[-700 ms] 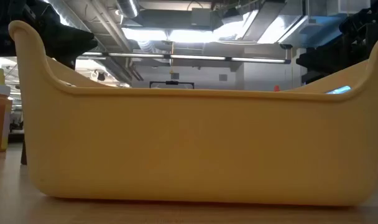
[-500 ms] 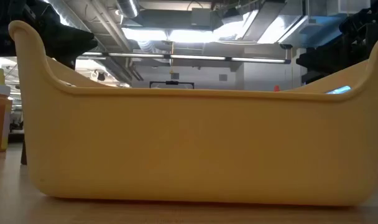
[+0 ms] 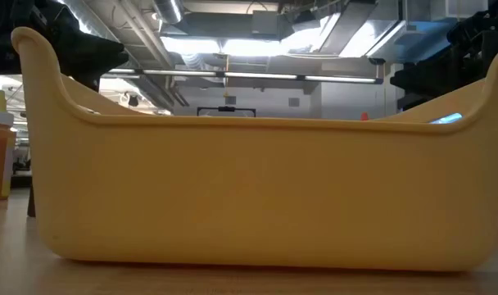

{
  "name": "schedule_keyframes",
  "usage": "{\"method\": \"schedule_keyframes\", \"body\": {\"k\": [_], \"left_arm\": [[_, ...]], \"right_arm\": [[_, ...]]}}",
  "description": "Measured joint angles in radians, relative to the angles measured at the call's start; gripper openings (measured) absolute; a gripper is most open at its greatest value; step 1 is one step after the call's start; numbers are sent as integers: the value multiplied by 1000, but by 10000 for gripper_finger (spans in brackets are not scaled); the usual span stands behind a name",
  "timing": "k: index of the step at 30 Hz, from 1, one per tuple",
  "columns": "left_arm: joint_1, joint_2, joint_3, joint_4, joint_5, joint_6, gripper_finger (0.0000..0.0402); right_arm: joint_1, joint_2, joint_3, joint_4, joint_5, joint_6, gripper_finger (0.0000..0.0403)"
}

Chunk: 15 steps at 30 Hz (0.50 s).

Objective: Pick & Place food coloring

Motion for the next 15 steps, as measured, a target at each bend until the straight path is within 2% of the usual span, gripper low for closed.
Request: {"method": "schedule_keyframes", "body": {"k": [15], "left_arm": [[0, 0, 0, 0, 0, 0, 91]], "right_arm": [[0, 0, 0, 0, 0, -1, 120]]}}
